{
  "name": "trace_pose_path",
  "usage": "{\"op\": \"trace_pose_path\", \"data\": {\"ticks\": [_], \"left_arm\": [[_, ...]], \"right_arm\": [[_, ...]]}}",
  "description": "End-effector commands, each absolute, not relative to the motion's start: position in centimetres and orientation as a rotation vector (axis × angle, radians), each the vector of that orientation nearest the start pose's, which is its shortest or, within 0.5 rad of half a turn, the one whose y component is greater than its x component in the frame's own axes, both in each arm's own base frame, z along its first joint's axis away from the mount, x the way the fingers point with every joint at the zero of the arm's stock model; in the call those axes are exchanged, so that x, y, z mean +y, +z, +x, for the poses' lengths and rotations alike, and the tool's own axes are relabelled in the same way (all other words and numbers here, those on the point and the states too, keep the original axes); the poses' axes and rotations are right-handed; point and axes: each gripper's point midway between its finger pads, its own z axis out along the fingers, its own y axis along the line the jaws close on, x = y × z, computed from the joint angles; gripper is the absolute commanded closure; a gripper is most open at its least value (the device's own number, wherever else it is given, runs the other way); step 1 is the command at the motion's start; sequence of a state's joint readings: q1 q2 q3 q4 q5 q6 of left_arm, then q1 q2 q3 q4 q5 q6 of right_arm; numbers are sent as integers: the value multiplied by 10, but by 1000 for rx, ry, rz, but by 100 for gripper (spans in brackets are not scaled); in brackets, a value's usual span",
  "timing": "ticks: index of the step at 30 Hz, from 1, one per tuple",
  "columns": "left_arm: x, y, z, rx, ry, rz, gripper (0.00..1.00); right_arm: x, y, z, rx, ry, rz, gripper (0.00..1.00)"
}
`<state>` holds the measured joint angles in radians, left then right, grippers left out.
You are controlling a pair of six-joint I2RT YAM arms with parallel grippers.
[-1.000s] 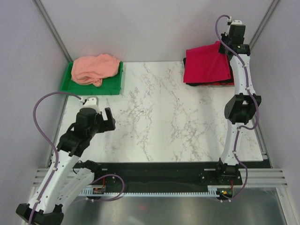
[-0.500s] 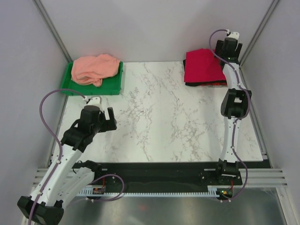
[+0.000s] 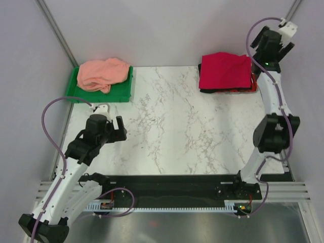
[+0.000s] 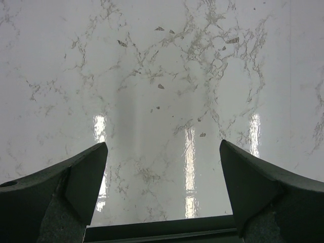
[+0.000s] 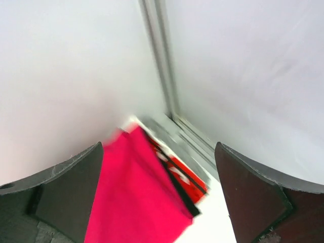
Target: Fold and stack the t-shirts
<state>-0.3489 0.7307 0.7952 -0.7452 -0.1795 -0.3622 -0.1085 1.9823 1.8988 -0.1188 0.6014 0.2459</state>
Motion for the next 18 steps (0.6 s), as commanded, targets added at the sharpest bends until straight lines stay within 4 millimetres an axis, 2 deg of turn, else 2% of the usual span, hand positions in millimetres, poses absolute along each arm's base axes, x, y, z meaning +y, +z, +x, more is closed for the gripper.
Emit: {"op": "trace_pose_path", "data": {"ticks": [1,2,3,4,5,6,7,8,9,10,11,12,13,14,15,16,17,18], "left_arm": [[-67,195,231,2172,-224,-120,0],[-68,198,230,2161,-231,-120,0],[-66,201,229,2142,-231,-124,0],[-65,203,228,2131,-234,-123,0],[-65,206,227,2120,-235,-127,0],[-64,210,225,2102,-240,-126,0],[-64,211,225,2095,-243,-125,0],[-64,213,224,2088,-248,-125,0],[-63,215,224,2080,-248,-125,0],[-63,215,224,2077,-248,-126,0],[-63,216,224,2075,-248,-126,0],[-63,217,224,2074,-250,-127,0],[-63,217,224,2075,-248,-129,0],[-63,217,224,2075,-248,-126,0],[-64,216,224,2081,-254,-123,0],[-64,216,224,2080,-252,-120,0],[-64,215,224,2083,-253,-119,0],[-64,215,224,2083,-253,-119,0]], "right_arm": [[-117,395,523,1484,-149,726,2],[-103,411,504,1479,-77,714,2],[-77,405,499,1540,20,661,2],[-60,370,488,1649,54,643,2],[-41,379,468,1648,122,615,2],[1,366,456,1715,208,549,2],[28,327,443,1813,245,508,2],[54,330,422,1818,300,448,2],[110,315,401,1887,385,328,2],[133,283,382,1968,396,283,2],[156,275,363,1999,429,228,2],[197,256,331,2074,469,134,2],[204,232,314,2122,424,114,2],[217,222,296,2149,441,69,2],[244,210,267,2186,492,-17,2],[247,189,249,2229,481,-42,2],[248,185,236,2235,491,-30,2],[257,177,215,2256,521,-66,2]]}}
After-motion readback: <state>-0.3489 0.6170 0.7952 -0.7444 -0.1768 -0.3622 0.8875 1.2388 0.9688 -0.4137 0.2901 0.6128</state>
